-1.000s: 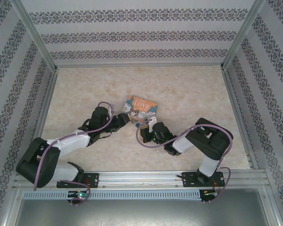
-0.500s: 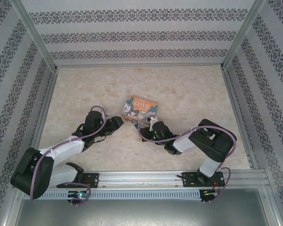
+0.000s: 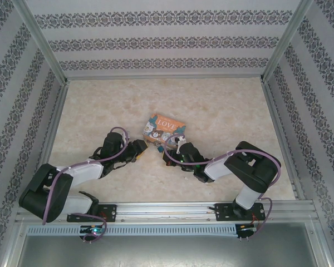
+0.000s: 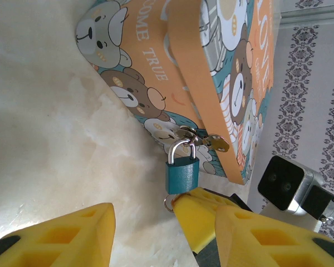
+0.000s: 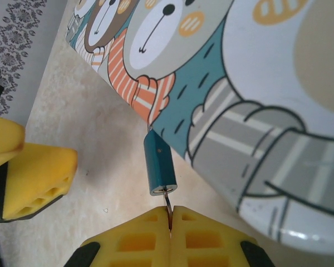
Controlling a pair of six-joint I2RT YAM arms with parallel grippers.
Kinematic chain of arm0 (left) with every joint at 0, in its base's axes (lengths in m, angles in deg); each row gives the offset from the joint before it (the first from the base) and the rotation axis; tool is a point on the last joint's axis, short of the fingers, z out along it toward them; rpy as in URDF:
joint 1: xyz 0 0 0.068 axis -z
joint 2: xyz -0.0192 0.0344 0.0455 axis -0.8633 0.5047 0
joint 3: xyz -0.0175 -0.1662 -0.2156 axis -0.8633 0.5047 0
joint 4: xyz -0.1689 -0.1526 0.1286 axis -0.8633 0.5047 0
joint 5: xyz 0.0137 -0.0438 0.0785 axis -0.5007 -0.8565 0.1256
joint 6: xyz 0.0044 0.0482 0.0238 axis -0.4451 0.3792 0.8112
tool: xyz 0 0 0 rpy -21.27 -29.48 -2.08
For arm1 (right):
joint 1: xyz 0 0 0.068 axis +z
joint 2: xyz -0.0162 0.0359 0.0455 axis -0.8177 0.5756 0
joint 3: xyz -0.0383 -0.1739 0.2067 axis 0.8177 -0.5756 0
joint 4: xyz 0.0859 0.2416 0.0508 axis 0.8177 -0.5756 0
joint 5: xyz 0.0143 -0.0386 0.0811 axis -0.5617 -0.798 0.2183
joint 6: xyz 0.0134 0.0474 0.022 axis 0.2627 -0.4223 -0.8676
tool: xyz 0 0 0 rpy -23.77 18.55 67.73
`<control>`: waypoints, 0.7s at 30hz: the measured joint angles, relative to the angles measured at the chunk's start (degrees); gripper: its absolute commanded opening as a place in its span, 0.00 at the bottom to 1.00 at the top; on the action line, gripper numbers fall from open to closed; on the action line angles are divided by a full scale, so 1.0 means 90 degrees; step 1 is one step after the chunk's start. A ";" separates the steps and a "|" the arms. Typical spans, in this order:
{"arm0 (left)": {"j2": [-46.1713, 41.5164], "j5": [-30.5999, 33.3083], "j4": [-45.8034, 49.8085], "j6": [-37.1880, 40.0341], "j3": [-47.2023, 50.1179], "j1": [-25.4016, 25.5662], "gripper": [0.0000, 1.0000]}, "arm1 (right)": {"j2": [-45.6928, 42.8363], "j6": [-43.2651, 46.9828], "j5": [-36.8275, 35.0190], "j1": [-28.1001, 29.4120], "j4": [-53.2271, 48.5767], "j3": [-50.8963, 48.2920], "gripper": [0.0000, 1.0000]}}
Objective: Unlock the padlock with the key
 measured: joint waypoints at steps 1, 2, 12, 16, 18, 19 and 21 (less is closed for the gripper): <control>0.0053 -0.0012 -0.0066 -0.0041 0.0000 0.0000 0.49 | 0.0000 -0.0029 0.0010 0.0000 0.0000 0.0002 0.00; 0.0104 -0.0024 -0.0126 -0.0080 0.0000 0.0000 0.49 | 0.0000 -0.0049 0.0019 0.0000 0.0000 0.0005 0.00; 0.0372 -0.0061 -0.0517 -0.0221 0.0000 0.0000 0.48 | -0.0010 -0.0119 0.0044 0.0000 -0.0002 0.0012 0.00; 0.0571 -0.0061 -0.0697 -0.0279 0.0000 0.0027 0.48 | -0.0010 -0.0141 0.0061 0.0000 -0.0002 0.0012 0.00; 0.0712 -0.0061 -0.0835 -0.0318 -0.0002 0.0049 0.48 | -0.0010 -0.0148 0.0085 -0.0002 -0.0002 0.0012 0.00; 0.0792 -0.0066 -0.0899 -0.0325 -0.0007 0.0068 0.48 | -0.0010 -0.0163 0.0090 -0.0002 -0.0002 0.0012 0.00; 0.0986 -0.0092 -0.1022 -0.0338 -0.0041 0.0136 0.48 | -0.0010 -0.0170 0.0095 -0.0002 -0.0005 0.0015 0.00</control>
